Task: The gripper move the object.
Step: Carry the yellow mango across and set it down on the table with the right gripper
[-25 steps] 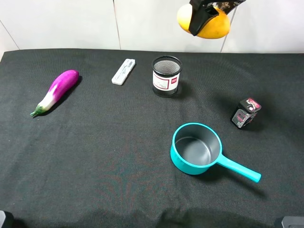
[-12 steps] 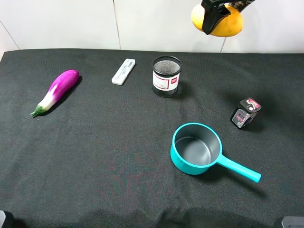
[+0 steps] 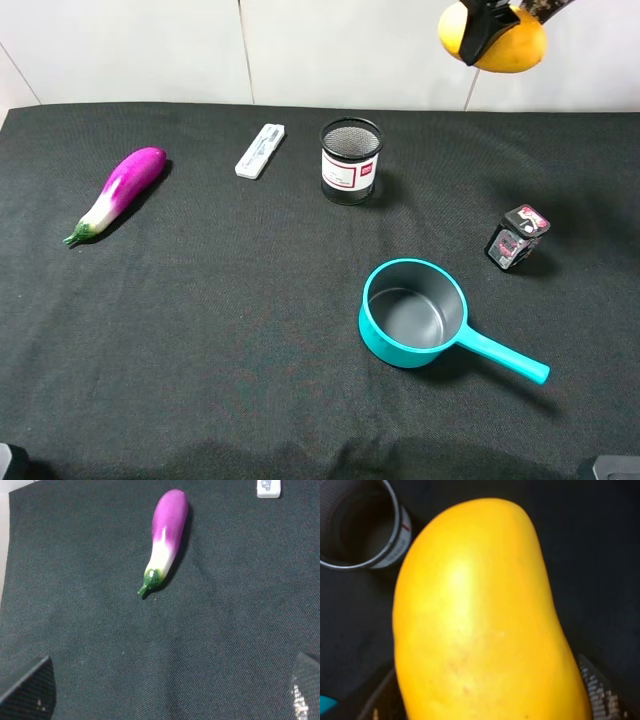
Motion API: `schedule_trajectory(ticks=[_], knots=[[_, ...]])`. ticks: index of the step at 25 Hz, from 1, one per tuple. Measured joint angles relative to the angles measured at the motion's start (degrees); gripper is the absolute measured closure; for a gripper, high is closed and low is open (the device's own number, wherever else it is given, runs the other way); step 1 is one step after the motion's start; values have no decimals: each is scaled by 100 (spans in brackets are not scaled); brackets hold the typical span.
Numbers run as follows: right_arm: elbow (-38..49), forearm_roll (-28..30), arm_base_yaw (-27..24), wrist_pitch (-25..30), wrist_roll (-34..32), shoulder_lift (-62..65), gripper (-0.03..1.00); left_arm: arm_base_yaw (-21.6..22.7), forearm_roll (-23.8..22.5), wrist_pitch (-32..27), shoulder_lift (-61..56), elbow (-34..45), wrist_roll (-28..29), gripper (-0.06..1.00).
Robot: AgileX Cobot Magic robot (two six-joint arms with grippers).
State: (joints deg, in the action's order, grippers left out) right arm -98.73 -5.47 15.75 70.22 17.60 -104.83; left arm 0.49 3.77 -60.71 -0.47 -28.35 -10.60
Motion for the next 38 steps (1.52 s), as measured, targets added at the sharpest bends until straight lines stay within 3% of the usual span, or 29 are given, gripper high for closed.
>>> schedule_trajectory(ticks=[10, 26, 38], knots=[[543, -100, -404, -89, 65, 68, 47, 0, 0, 0, 0, 0, 0, -5], [1863, -225, -495, -1395, 148, 67, 47, 0, 0, 0, 0, 0, 0, -5], [2737, -180, -495, -2205, -1002, 67, 47, 0, 0, 0, 0, 0, 0, -5]])
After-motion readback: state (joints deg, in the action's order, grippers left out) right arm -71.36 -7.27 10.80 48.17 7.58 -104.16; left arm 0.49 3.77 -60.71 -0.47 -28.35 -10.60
